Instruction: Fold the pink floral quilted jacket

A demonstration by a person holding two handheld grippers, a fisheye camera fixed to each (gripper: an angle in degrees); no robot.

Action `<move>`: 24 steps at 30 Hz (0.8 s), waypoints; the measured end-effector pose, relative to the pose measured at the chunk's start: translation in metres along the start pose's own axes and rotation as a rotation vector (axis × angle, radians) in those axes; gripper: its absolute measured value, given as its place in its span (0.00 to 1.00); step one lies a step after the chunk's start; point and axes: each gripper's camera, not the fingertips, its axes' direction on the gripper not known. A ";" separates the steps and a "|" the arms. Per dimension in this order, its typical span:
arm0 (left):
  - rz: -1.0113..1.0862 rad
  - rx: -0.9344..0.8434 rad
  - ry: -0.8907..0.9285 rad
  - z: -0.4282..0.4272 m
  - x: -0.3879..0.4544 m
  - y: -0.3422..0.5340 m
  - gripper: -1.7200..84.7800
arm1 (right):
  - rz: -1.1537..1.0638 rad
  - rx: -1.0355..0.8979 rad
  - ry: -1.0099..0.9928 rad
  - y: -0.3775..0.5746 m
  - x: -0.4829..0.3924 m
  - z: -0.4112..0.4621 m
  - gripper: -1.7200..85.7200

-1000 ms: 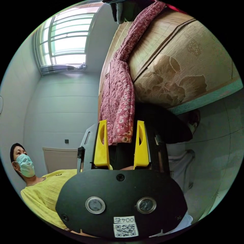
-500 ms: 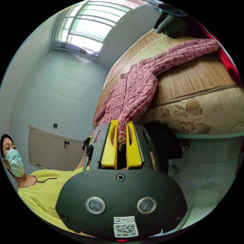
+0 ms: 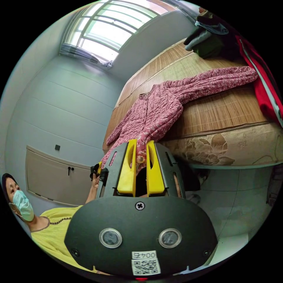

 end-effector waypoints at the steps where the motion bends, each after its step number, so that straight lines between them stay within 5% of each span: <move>1: -0.007 -0.005 -0.003 0.002 -0.001 0.002 0.08 | 0.003 -0.001 0.005 0.001 0.000 0.000 0.09; 12: -0.082 -0.027 -0.210 0.009 -0.034 0.034 0.08 | 0.165 -0.052 0.119 0.049 0.064 0.032 0.09; 15: -0.129 0.019 -0.302 0.003 -0.039 0.052 0.08 | 0.163 -0.005 0.280 0.058 0.060 0.024 0.10; 19: 0.017 0.107 -0.365 0.010 0.008 0.066 0.06 | -0.066 0.015 0.466 0.063 -0.006 0.032 0.11; 24: 0.350 -0.168 -0.379 0.125 0.094 0.059 0.07 | -0.415 -0.178 0.353 0.068 -0.093 0.125 0.11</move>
